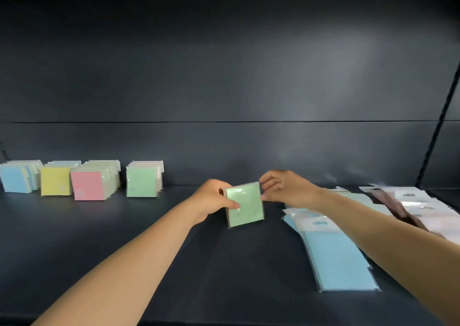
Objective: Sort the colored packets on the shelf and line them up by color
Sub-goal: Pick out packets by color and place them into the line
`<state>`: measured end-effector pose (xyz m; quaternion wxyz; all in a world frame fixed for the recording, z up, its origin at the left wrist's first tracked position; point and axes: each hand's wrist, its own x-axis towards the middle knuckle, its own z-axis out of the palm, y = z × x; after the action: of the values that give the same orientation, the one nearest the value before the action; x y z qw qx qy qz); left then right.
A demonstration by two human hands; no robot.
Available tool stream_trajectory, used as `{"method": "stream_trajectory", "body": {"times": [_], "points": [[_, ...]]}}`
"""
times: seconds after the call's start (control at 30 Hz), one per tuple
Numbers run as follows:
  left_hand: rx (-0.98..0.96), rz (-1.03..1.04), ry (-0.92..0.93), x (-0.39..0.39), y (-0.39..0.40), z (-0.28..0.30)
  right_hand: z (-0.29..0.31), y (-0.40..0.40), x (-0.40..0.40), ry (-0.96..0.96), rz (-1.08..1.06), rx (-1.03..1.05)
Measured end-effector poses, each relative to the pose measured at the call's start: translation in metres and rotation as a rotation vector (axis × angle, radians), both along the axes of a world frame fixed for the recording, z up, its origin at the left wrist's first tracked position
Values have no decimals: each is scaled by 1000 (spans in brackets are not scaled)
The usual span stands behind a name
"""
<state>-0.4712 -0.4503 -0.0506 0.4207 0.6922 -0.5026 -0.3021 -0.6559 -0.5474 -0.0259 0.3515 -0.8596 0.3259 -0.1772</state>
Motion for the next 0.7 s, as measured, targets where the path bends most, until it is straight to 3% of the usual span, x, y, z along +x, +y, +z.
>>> {"method": "stream_trajectory", "body": {"times": [0.13, 0.33, 0.7], "points": [[-76, 29, 122, 32, 23, 0, 1, 13, 35, -150, 13, 124], [-180, 113, 184, 89, 58, 4, -4, 45, 106, -202, 90, 238], [-450, 534, -32, 193, 83, -31, -55, 116, 278, -707, -351, 284]]}}
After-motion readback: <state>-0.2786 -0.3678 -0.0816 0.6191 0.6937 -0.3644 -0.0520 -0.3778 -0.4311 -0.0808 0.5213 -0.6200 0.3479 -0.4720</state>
